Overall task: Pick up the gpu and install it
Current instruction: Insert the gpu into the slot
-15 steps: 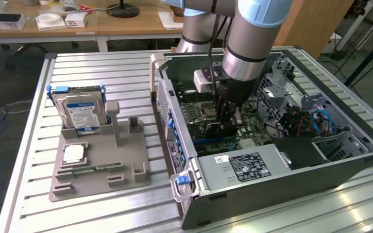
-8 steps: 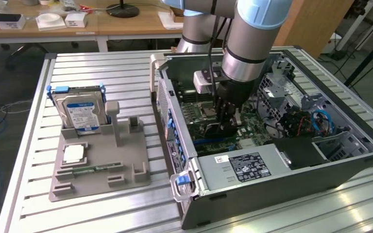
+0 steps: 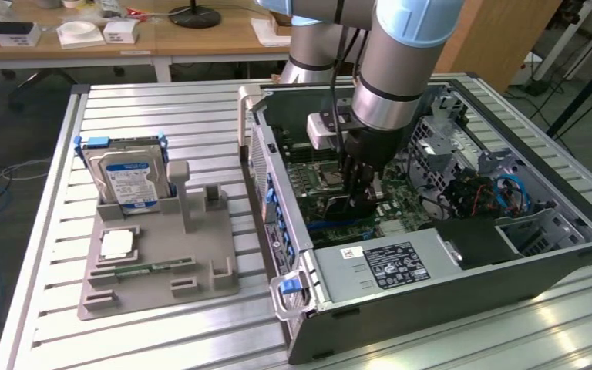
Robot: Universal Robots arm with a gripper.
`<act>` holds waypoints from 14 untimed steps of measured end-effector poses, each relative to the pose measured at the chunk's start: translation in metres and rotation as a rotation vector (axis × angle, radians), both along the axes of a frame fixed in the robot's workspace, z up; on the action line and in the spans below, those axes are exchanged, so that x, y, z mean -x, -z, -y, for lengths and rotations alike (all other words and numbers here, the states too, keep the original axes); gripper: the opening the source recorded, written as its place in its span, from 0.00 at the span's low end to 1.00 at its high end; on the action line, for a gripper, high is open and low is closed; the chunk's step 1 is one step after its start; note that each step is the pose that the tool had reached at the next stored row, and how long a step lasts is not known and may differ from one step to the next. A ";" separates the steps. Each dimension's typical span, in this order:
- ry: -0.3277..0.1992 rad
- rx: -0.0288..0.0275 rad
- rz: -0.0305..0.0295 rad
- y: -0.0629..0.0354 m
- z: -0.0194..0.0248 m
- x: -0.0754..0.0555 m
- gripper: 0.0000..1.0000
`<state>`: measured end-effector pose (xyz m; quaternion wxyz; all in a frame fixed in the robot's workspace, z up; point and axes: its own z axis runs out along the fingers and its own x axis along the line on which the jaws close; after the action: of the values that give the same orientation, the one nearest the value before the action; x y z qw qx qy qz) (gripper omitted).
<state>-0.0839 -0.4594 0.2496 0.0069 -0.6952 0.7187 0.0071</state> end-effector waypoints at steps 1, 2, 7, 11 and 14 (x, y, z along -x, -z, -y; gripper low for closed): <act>0.000 0.0000 0.0000 0.0000 0.0000 0.000 0.26; 0.000 0.0000 0.0000 0.0000 0.0000 0.000 0.26; 0.000 0.0000 0.0007 0.0000 0.0000 0.000 0.26; 0.000 -0.0001 0.0031 0.0001 0.0000 0.000 0.26; 0.000 -0.0002 0.0105 -0.0005 0.0000 0.000 0.26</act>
<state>-0.0841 -0.4594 0.2501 0.0107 -0.6951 0.7188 0.0035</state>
